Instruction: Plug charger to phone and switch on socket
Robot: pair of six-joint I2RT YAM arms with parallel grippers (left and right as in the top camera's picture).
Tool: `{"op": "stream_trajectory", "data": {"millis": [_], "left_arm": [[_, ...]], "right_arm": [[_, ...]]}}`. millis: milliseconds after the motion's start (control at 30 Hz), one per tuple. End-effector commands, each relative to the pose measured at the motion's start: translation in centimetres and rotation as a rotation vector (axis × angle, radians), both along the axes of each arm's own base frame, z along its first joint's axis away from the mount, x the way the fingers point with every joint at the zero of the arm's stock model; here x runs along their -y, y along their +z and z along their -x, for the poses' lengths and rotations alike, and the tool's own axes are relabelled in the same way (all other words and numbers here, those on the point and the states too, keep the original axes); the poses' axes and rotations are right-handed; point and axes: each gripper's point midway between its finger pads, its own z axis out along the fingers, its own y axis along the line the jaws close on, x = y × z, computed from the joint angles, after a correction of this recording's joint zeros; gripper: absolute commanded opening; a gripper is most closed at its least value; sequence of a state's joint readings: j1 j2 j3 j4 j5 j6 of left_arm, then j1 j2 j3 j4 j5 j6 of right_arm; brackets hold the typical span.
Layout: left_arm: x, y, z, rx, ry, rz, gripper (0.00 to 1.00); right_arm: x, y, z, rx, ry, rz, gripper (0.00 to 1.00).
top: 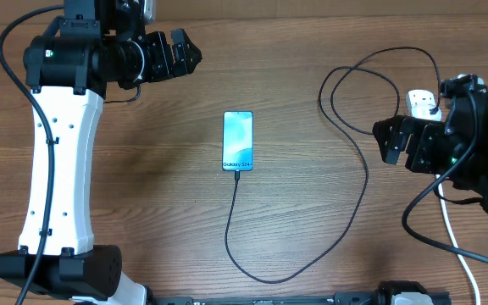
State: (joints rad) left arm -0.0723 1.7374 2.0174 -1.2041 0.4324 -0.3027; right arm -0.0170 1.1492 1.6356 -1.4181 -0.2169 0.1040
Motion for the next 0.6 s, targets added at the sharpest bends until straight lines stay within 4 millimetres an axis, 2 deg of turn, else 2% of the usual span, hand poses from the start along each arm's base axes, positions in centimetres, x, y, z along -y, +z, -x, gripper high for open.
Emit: {"op": "stream_trajectory", "data": {"millis": [0,433,567], "left_arm": [[-0.1,0.0,-0.1,0.011,-0.009,-0.015,1.00],[-0.1,-0.1,-0.1,0.011,-0.009,-0.015,1.00],[-0.1,-0.1,-0.1,0.011,-0.009,-0.015,0.99]], "right_arm": [[0.4,0.2,-0.3,0.000,-0.012,0.030,1.00],[1.2,-0.1,-0.7,-0.002,-0.030,0.071,1.00],[1.2,0.9,-1.9,0.082,-0.020,0.082,1.00]]}}
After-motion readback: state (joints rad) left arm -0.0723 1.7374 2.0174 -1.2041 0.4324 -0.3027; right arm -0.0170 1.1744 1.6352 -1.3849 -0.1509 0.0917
